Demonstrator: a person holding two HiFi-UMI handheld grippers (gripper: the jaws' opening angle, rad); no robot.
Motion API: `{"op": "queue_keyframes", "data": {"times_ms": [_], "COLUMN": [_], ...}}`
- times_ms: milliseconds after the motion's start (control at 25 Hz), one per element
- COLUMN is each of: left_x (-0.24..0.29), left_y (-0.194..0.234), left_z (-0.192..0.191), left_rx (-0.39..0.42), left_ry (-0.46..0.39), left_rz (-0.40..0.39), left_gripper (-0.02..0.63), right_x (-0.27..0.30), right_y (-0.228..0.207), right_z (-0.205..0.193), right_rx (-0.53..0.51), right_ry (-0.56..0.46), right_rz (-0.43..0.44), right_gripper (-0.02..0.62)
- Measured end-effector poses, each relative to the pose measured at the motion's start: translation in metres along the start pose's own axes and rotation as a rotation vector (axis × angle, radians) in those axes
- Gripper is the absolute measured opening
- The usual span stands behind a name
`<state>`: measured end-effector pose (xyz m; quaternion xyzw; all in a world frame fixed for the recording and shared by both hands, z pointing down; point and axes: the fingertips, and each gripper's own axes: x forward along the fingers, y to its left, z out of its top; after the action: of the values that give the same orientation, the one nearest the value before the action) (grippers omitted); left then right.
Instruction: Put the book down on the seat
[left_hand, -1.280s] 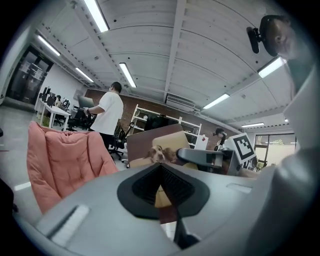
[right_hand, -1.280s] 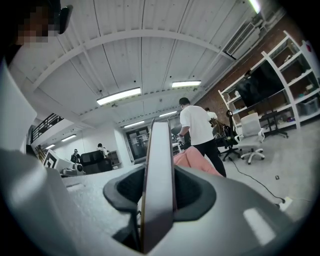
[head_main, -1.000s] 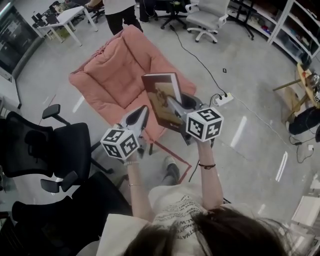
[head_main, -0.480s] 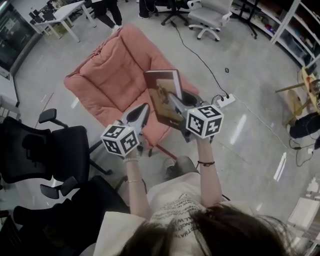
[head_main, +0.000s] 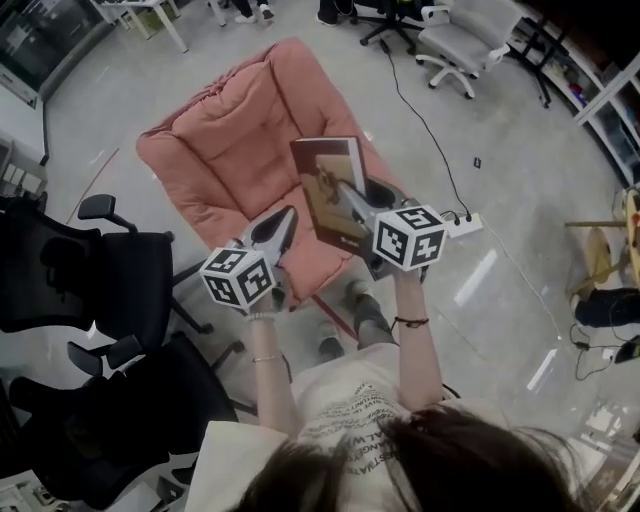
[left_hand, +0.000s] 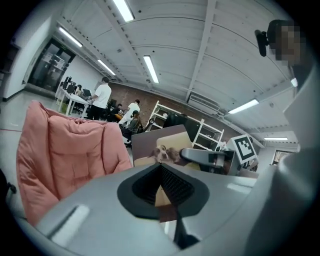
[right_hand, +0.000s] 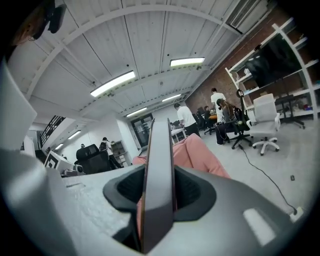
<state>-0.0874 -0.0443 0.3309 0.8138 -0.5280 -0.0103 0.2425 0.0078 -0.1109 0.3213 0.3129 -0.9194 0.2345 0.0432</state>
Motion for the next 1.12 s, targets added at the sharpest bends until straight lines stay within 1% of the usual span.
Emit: {"op": "queue_keyframes", "data": {"times_ms": [200, 400, 560, 680, 840, 1120], "left_x": [0.033, 0.06, 0.081, 0.088, 0.091, 0.086], "left_y": [0.023, 0.042, 0.049, 0.055, 0.074, 0.113], "left_z": [0.002, 0.009, 0.01, 0.004, -0.001, -0.023], "left_rx": [-0.063, -0.101, -0.134, -0.164, -0.208, -0.273], "left_ry": [-0.024, -0.052, -0.071, -0.078, -0.094, -0.074], "left_rz": [0.056, 0.117, 0.16, 0.19, 0.245, 0.283], "left_gripper": [0.0, 0.0, 0.0, 0.0, 0.0, 0.0], "right_x": [0.037, 0.071, 0.093, 0.106, 0.125, 0.166], "right_y": [-0.024, -0.041, -0.055, -0.063, -0.073, -0.074], "right_z": [0.008, 0.013, 0.016, 0.009, -0.006, -0.034], "right_rx": [-0.018, -0.037, -0.057, -0.061, -0.046, -0.034], "right_ry": [0.065, 0.124, 0.166, 0.204, 0.247, 0.317], "right_rz": [0.059, 0.131, 0.172, 0.192, 0.202, 0.209], "right_gripper": [0.15, 0.15, 0.15, 0.15, 0.15, 0.15]}}
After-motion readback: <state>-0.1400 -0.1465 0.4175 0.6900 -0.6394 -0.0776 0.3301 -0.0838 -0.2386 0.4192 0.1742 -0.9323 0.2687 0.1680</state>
